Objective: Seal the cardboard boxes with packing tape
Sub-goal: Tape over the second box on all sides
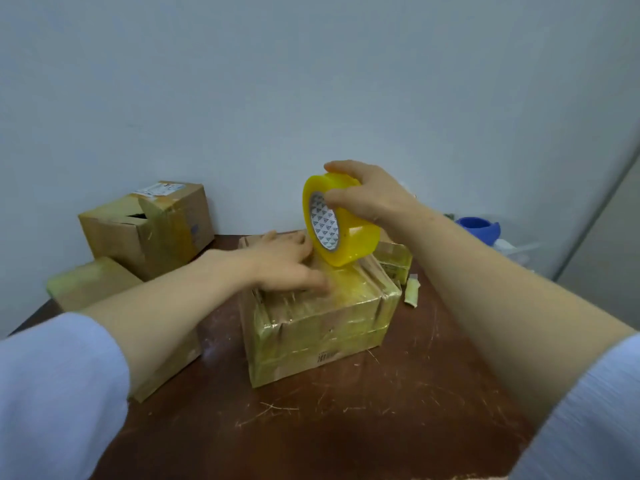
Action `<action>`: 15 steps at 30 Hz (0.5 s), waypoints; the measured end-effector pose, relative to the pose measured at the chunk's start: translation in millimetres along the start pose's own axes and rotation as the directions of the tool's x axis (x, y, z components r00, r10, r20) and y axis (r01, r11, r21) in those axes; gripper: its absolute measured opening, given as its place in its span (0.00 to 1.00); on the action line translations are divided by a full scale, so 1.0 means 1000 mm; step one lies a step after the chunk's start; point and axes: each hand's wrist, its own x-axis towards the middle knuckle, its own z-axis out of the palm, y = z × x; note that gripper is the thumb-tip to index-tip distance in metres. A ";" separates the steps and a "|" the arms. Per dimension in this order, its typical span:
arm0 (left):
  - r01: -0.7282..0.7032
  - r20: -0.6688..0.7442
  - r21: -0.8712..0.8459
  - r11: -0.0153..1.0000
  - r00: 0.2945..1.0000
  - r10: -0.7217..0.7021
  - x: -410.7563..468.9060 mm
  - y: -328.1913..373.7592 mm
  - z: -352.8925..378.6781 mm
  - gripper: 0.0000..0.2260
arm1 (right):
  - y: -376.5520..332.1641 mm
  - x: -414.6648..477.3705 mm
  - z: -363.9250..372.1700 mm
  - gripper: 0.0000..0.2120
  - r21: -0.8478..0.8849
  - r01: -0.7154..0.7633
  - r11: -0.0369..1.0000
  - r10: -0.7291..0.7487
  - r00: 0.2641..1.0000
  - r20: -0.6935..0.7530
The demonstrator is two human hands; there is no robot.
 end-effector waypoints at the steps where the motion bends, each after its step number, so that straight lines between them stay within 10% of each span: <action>1: 0.028 0.073 0.002 1.000 0.997 -0.028 -0.002 0.000 0.009 0.55 | 0.005 0.002 0.005 0.31 0.035 0.005 0.999 -0.005 1.000 -0.008; 7: 0.040 -0.074 -0.006 0.999 0.996 -0.040 0.000 -0.005 0.034 0.57 | 0.030 0.002 0.023 0.42 0.052 0.062 0.997 -0.064 0.997 0.046; 15: 0.061 -0.062 -0.031 0.998 0.996 -0.063 -0.005 -0.002 0.028 0.56 | -0.020 -0.004 -0.005 0.22 0.149 -0.046 0.988 0.071 0.983 -0.172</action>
